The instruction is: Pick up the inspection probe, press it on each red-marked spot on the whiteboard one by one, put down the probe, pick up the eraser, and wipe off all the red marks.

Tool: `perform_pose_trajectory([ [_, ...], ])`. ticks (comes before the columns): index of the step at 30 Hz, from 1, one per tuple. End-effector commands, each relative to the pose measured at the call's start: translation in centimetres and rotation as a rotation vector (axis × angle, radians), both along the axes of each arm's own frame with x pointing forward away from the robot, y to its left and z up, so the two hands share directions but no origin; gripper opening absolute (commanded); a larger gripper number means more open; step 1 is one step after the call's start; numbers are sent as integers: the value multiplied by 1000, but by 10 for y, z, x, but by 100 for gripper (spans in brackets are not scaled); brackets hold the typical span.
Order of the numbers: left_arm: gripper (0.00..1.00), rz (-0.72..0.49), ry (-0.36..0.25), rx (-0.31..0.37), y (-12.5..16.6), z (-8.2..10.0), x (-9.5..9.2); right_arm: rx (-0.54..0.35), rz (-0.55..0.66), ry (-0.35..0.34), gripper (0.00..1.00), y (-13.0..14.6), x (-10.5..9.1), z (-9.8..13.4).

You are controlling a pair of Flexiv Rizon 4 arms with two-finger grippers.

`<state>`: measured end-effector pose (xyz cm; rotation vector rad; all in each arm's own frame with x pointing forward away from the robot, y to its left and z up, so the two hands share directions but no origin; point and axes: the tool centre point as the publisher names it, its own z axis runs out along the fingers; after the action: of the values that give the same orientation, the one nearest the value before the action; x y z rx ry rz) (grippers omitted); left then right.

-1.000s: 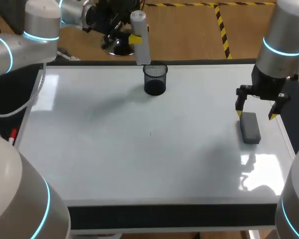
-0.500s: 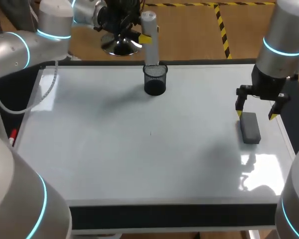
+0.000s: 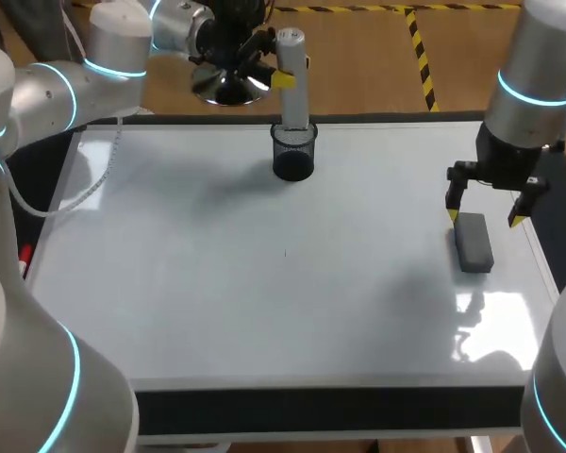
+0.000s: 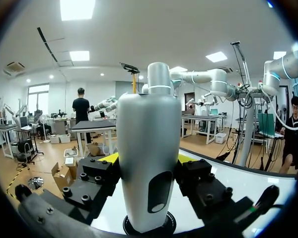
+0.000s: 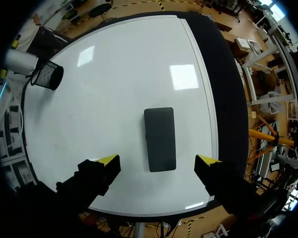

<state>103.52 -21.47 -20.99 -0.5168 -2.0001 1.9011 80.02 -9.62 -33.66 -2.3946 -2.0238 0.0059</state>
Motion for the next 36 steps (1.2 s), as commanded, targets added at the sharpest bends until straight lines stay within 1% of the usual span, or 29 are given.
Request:
perform_pose_trajectory([
  [1,0,-169,11,-1,0,-3,5,0,1,-1,100,-1,-1,1],
  [14,0,-166,24,-3,0,-14,2,0,1,-1,100,-1,-1,1],
  [19,0,-151,31,-8,5,-24,5,0,1,-1,100,-1,-1,1],
  [24,0,-129,47,6,10,-37,6,0,1,-1,100,-1,-1,1],
  [36,0,-125,61,0,11,-46,3,0,1,-1,100,-1,-1,1],
])
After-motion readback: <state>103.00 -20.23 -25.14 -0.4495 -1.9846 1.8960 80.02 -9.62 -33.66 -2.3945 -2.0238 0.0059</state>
